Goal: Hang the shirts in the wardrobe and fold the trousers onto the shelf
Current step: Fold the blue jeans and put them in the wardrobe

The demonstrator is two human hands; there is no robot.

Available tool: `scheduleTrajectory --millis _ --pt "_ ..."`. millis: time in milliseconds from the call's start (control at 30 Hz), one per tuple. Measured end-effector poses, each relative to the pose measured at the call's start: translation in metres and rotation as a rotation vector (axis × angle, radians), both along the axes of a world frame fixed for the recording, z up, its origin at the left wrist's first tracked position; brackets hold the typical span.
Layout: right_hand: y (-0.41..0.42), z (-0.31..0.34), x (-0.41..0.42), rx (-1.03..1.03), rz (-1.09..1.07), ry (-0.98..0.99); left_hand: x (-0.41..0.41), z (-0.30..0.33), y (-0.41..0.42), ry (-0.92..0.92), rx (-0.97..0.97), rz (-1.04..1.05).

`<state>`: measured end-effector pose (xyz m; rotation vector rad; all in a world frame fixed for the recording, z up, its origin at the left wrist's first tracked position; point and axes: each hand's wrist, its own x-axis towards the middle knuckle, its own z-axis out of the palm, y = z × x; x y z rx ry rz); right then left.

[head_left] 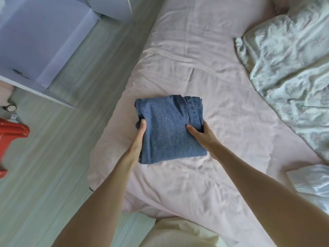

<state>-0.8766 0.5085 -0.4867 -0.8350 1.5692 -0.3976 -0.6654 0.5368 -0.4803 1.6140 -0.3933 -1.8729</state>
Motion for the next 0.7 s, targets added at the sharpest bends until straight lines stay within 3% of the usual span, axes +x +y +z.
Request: scheduleTrajectory --millis 133,267,367,467,567,700 --pt "0.018 0.026 0.001 -0.044 0.067 0.002 -0.01 0.024 0.031 -0.157 -0.09 0.089" --pt "0.032 0.062 0.015 -0.111 0.114 -0.023 0.002 0.055 0.061 -0.227 -0.018 0.385" --pt "0.034 0.1 0.036 -0.129 0.116 -0.072 0.028 0.095 0.072 -0.247 -0.081 0.515" --pt "0.026 0.132 0.061 -0.016 0.144 -0.241 0.062 0.139 0.071 -0.29 -0.194 0.525" --pt "0.015 0.171 0.102 0.131 0.189 -0.53 0.109 0.19 0.065 -0.294 -0.29 0.486" --pt "0.001 0.225 0.171 0.105 0.207 -0.67 0.174 0.243 0.053 -0.296 -0.404 0.477"
